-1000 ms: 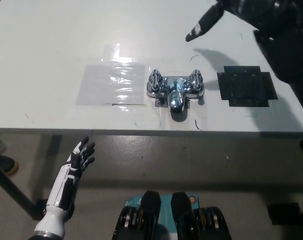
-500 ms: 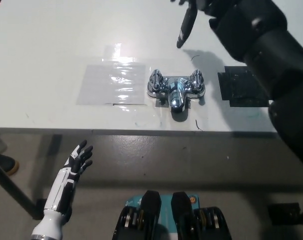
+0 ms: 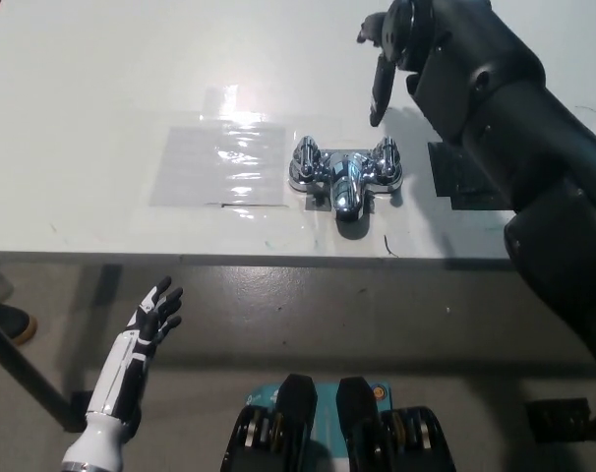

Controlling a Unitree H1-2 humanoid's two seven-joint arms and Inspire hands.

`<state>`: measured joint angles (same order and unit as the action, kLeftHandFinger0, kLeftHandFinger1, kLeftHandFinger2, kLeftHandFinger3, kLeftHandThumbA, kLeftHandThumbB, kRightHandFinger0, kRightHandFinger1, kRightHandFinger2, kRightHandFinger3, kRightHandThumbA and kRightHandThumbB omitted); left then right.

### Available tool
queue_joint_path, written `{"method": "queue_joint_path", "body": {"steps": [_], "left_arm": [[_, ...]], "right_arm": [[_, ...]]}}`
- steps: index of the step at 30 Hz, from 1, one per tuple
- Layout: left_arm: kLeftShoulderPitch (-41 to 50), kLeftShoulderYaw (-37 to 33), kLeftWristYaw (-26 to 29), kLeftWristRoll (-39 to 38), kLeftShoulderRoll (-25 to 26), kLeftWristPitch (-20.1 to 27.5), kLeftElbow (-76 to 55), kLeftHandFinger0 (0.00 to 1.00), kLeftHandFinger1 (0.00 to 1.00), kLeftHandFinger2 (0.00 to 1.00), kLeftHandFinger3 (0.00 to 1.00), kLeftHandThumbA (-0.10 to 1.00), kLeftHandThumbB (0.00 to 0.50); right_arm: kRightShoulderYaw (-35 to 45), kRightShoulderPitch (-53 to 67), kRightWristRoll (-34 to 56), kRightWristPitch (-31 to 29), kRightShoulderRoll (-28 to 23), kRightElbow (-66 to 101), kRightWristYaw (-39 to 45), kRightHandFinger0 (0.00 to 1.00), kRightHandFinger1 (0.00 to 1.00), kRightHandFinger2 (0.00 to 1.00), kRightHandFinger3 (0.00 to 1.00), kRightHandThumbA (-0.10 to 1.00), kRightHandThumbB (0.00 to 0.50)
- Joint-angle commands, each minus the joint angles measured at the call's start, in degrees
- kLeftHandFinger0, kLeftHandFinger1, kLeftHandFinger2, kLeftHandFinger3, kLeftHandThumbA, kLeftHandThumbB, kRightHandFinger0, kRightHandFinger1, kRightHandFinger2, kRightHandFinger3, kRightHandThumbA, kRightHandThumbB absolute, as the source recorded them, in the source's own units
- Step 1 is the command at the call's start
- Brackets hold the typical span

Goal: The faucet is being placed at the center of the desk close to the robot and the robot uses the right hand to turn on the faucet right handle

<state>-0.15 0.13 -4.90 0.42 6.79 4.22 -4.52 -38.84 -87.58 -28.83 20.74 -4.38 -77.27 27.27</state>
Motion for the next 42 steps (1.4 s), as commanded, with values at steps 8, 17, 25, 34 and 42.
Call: {"method": "queue_joint_path", "body": {"steps": [8,17,25,34,42], "left_arm": [[-0.15,0.14,-0.25,-0.2,0.53,1.61,-2.0,1.0,1.0,1.0,1.0,0.98,0.215],[-0.49,0.23,-0.3,-0.26,0.64,1.18,-2.18,1.0,1.0,1.0,1.0,0.97,0.213],[-0.6,0.23,-0.19,0.03,0.75,1.09,-2.41,1.0,1.0,1.0,1.0,0.99,0.225],[-0.97,0.37,-0.29,-0.23,0.89,0.85,-2.49,1.0,1.0,1.0,1.0,0.99,0.229],[-1.13,0.48,-0.55,-0.78,1.03,0.48,-2.85,1.0,1.0,1.0,1.0,0.98,0.215]], "right_arm": [[1.05,0.09,-1.18,-3.12,1.2,-1.82,-2.87,1.0,1.0,1.0,1.0,1.0,0.285],[3.6,1.54,0.22,-4.94,1.12,-2.23,-2.22,1.0,1.0,1.0,1.0,1.0,0.265],[4.29,2.01,-0.66,-4.29,1.65,-2.84,-1.99,1.0,1.0,1.0,1.0,1.0,0.282],[1.66,2.63,-3.66,-2.63,1.98,-3.68,-3.78,1.0,1.0,1.0,1.0,1.0,0.335],[1.88,3.16,-3.6,-1.46,1.9,-4.14,-4.61,1.0,1.0,1.0,1.0,1.0,0.319]]}}
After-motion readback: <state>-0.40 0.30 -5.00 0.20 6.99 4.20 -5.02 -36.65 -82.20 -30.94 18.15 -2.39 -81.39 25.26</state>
